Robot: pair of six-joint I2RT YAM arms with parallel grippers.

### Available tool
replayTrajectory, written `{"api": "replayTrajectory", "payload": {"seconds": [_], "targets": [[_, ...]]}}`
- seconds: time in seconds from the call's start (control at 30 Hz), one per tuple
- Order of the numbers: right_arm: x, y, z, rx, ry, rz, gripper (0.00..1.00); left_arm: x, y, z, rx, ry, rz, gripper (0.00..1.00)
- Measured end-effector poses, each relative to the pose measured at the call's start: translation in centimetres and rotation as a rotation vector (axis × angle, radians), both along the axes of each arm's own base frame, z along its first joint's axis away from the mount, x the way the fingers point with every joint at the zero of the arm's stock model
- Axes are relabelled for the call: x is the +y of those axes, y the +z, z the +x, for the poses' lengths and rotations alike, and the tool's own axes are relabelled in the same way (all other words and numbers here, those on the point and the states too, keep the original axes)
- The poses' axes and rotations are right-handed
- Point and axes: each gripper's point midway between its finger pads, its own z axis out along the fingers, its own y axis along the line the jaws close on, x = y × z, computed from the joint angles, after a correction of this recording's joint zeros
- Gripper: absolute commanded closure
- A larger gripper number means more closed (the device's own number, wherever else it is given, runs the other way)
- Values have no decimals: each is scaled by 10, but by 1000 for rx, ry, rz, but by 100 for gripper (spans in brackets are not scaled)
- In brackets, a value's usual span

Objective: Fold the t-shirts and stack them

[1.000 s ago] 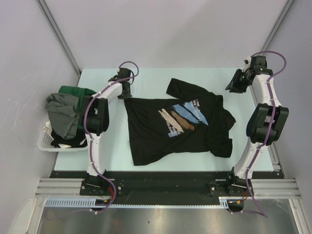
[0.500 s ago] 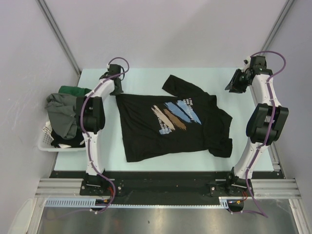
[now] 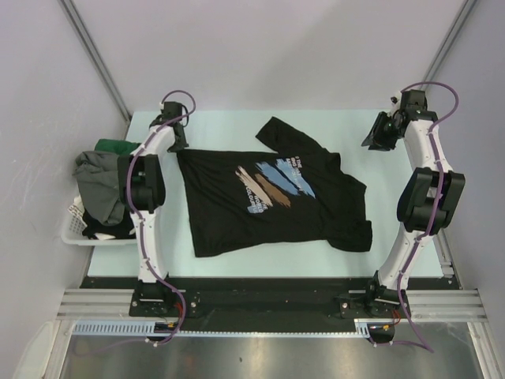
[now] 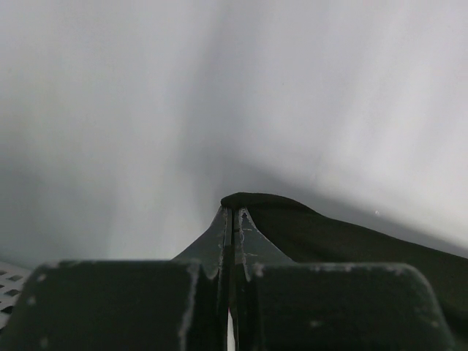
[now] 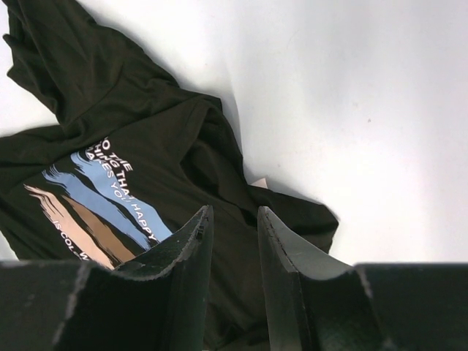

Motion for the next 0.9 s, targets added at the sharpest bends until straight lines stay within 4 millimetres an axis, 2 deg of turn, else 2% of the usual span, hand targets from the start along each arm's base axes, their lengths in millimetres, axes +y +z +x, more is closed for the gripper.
{"api": "replayTrajectory", "payload": {"seconds": [0.27,0.3,0.33,0.4,0.5,0.73,0.9], "targets": [[10,-1,-1,6,21,-2,64,19,4,5,-18,23,-32,100],[11,-2,-1,8,24,-2,64,20,4,4,-17,25,-35,98],[13,-3,0,10,28,-2,64,20,4,4,-17,24,-39,92],[17,-7,2,17,38,-1,63,20,4,4,-18,22,-42,89],[27,-16,9,30,61,-1,63,17,3,5,-17,13,-52,86],[59,-46,44,40,148,-18,62,9,-10,-3,11,-1,-57,87],[77,-71,48,74,184,-14,61,7,-14,-8,27,-9,-54,87]]}}
